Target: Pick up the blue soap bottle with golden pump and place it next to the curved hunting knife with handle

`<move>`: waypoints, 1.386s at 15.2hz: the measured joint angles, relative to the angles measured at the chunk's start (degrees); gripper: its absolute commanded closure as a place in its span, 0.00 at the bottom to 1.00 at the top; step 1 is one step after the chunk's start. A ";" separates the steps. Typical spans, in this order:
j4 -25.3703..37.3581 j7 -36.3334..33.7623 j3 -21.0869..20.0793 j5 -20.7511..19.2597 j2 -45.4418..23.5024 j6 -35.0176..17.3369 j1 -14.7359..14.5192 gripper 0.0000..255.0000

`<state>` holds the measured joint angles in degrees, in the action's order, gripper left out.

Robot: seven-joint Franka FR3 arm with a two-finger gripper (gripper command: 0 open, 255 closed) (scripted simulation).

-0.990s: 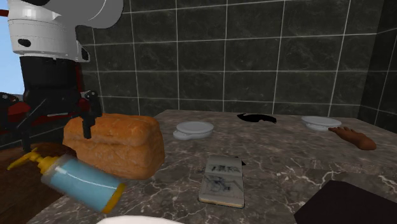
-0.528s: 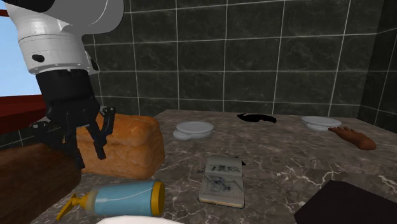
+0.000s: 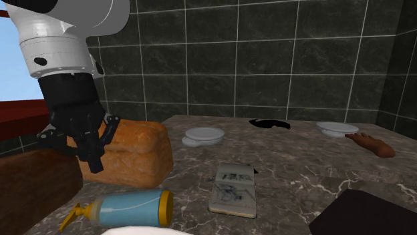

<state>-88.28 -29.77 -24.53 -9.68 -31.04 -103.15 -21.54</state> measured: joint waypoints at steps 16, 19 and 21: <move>-26.16 21.80 -3.81 -8.62 7.39 -26.55 4.17 0.00; -26.27 21.75 -3.79 -8.68 7.36 -26.70 4.15 0.00; -26.28 21.75 -3.78 -8.69 7.35 -26.73 4.15 1.00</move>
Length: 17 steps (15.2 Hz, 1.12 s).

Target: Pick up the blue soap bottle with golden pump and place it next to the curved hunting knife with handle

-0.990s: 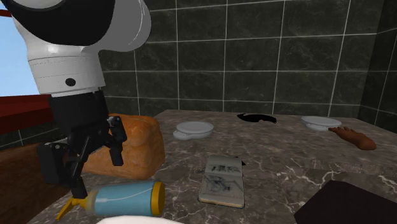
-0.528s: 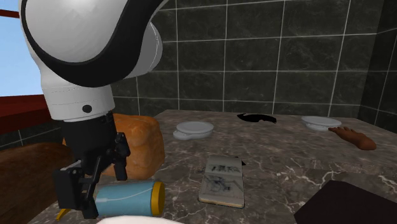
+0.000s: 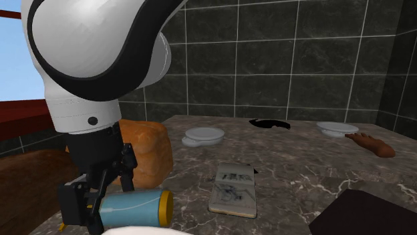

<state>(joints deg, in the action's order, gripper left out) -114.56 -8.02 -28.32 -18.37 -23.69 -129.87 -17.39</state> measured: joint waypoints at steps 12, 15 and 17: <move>0.04 0.25 -0.26 0.44 0.65 0.60 0.15 1.00; 0.39 1.10 -0.81 1.53 2.17 2.24 0.64 1.00; 0.83 1.60 -1.18 2.26 3.15 3.52 0.87 1.00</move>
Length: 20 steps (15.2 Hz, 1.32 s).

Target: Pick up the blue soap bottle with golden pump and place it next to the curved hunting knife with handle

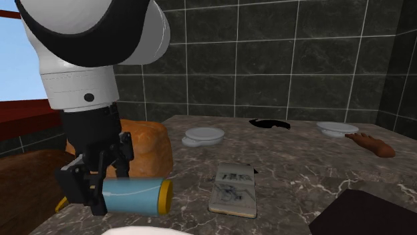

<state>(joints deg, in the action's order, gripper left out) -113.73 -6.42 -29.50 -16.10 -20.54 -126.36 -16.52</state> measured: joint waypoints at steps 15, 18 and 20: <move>4.01 3.28 -1.88 4.65 6.37 9.29 1.32 1.00; 5.30 3.87 -2.07 5.33 7.28 11.33 1.50 1.00; 5.75 4.19 -2.18 5.76 7.94 12.30 1.62 1.00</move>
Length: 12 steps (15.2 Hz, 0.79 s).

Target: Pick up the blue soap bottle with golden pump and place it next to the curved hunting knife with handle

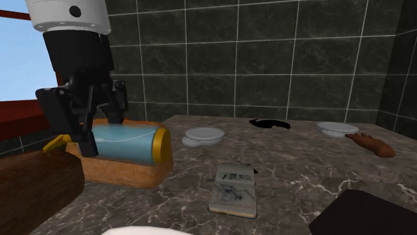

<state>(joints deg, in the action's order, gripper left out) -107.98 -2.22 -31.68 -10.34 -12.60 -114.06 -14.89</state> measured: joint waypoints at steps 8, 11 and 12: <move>-12.04 11.27 2.93 5.58 11.14 -3.31 6.54 1.00; -15.72 15.99 4.93 6.85 14.22 -4.56 8.64 1.00; -16.95 17.76 5.75 7.30 15.39 -4.86 9.37 1.00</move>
<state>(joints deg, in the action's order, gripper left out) -124.93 15.53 -25.93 -3.04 2.78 -118.91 -5.52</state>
